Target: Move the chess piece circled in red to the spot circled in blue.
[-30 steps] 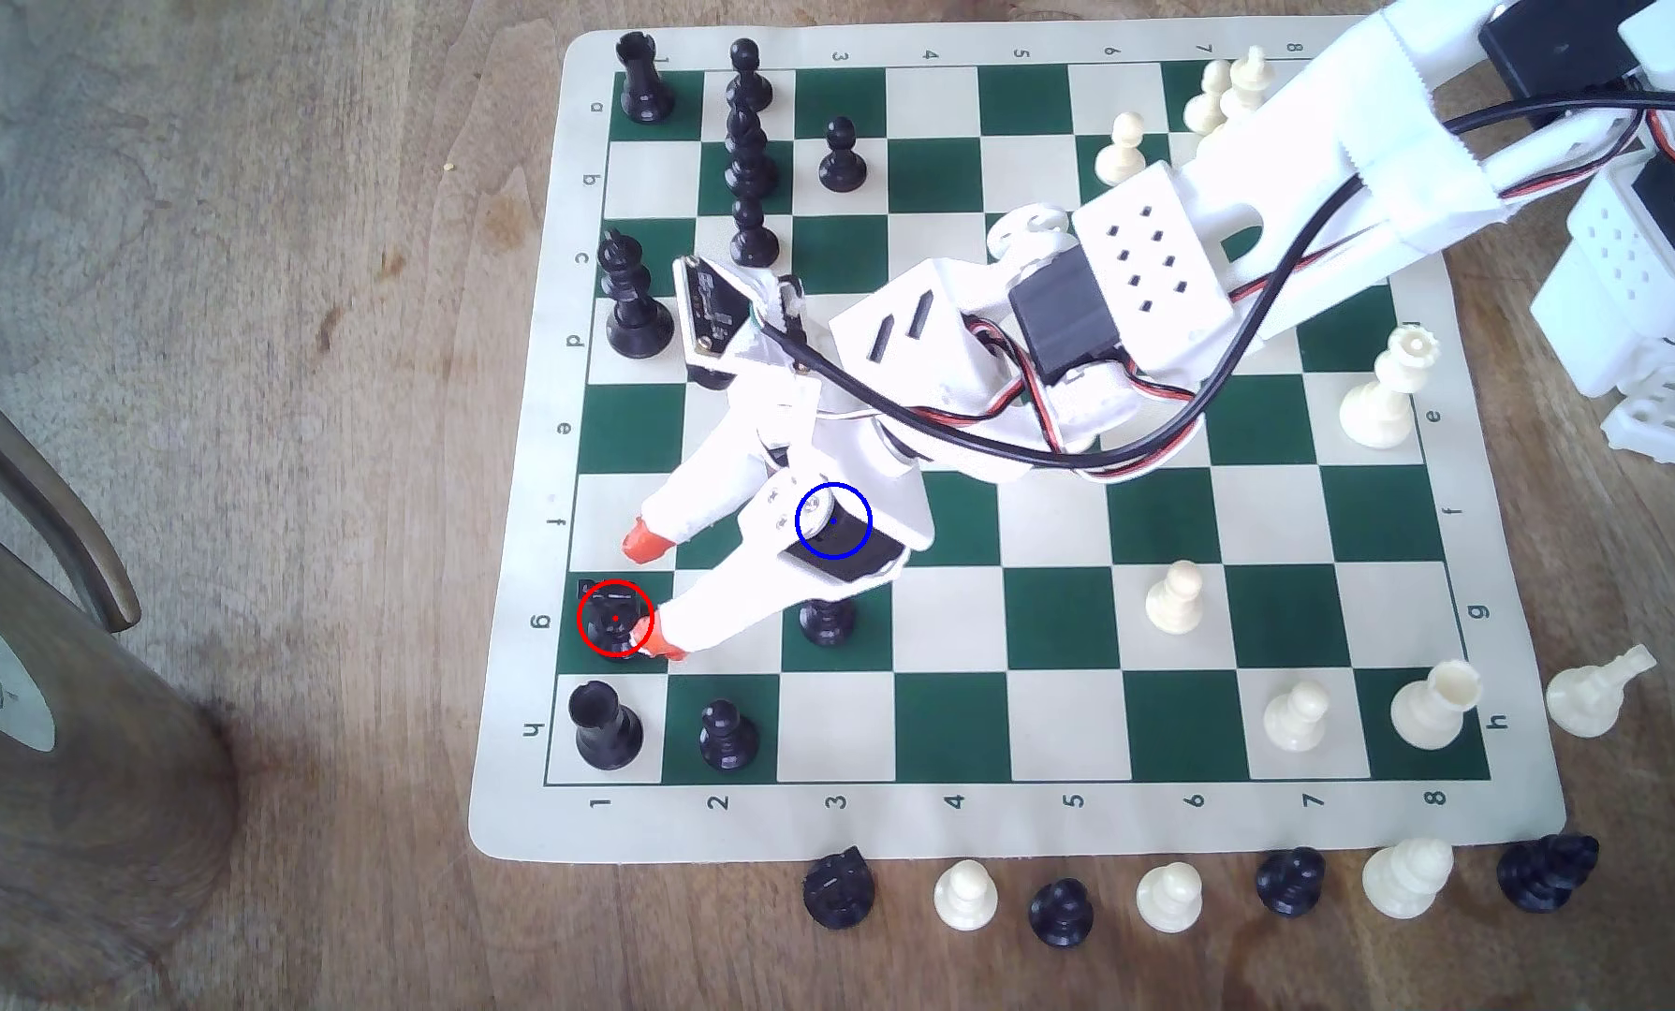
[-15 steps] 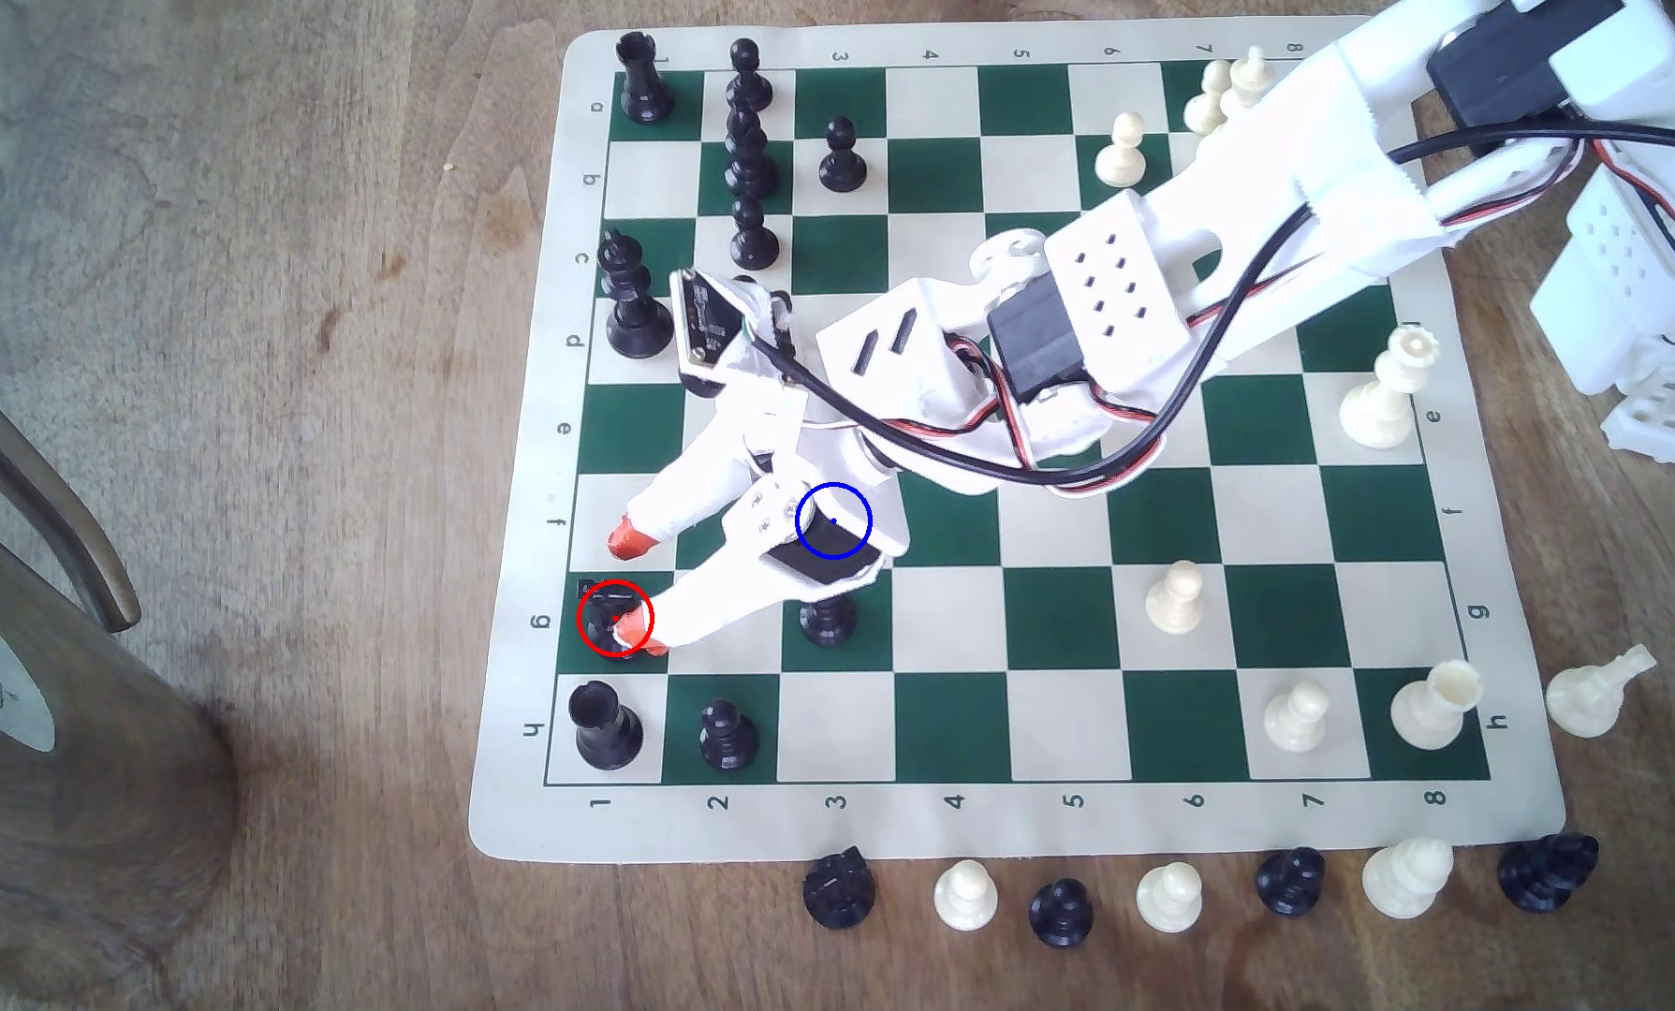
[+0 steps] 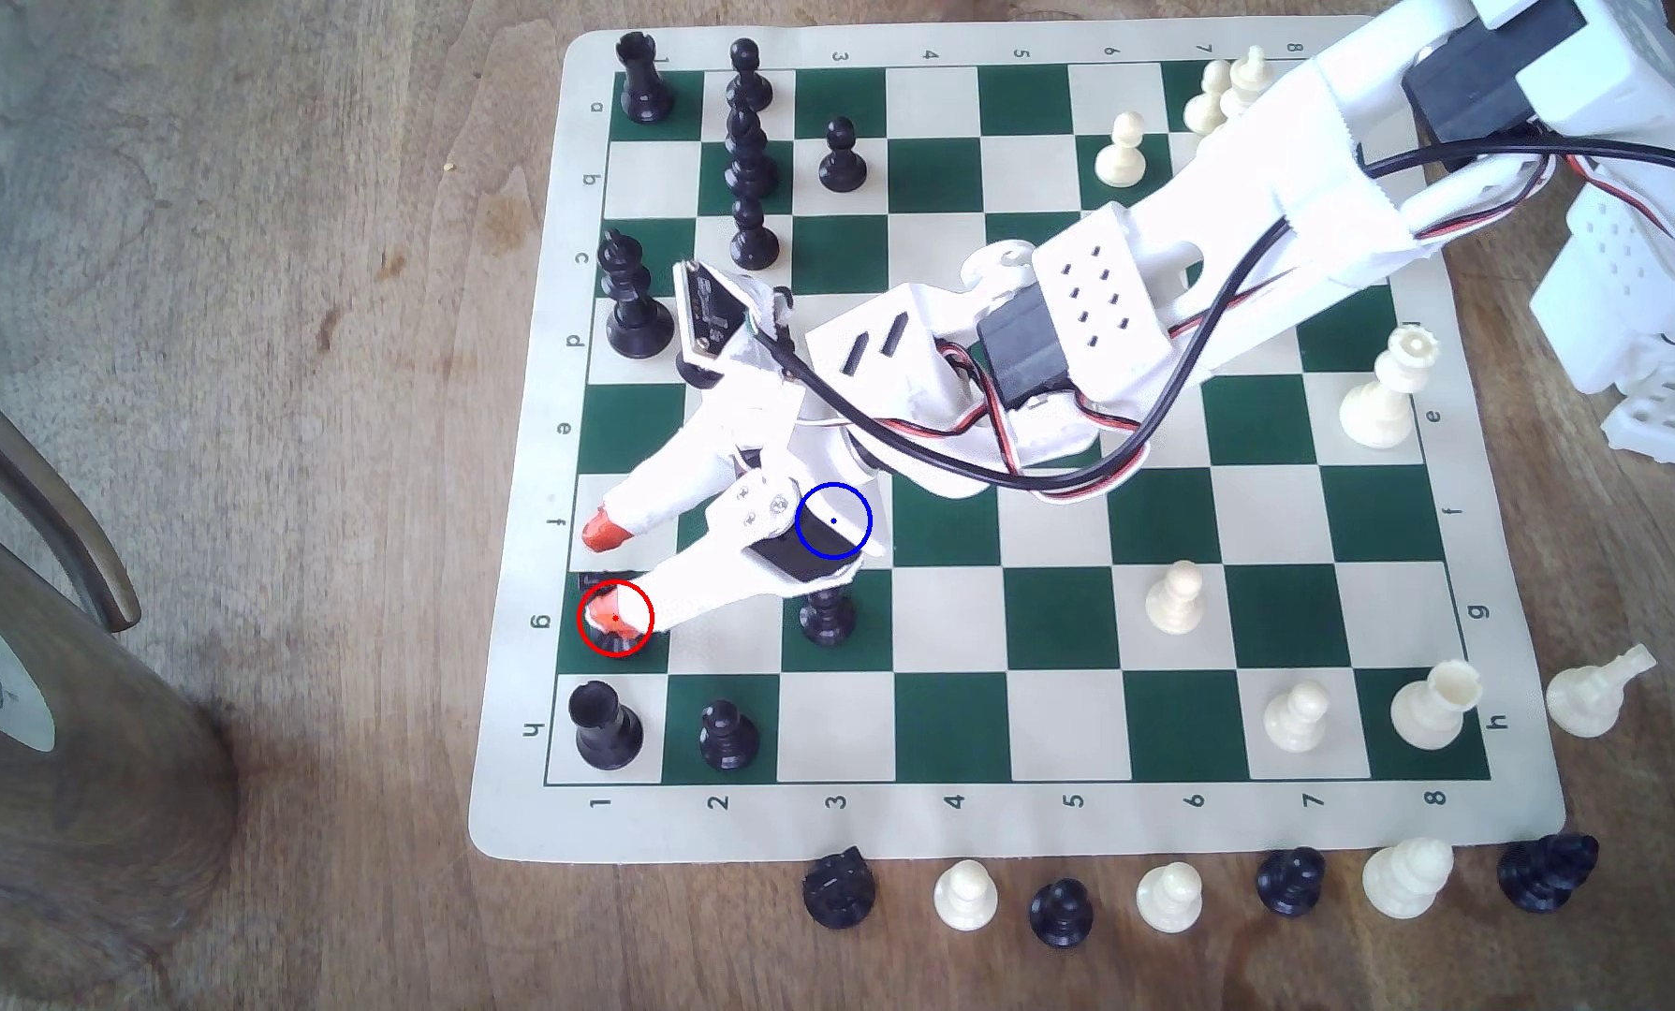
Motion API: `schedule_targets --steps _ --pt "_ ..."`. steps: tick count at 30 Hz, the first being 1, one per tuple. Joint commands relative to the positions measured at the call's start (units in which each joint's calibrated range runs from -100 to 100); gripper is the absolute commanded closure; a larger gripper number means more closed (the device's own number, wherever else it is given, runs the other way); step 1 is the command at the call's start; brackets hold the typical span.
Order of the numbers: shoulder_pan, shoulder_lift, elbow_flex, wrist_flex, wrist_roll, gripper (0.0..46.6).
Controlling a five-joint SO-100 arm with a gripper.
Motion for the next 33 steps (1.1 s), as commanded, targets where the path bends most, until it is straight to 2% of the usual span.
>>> schedule_targets --steps 1,10,20,27,29,33 --pt "0.3 -2.7 -4.9 1.2 1.8 46.0" --pt "0.3 -3.6 -5.2 2.9 1.7 46.4" --pt "3.0 -18.1 -5.2 9.3 -1.9 46.4" --pt "6.3 -34.5 6.5 14.9 -2.2 46.4" --pt "6.8 -41.0 16.6 12.5 -2.0 46.4" --pt "7.6 -45.9 29.1 7.2 -1.9 46.4"
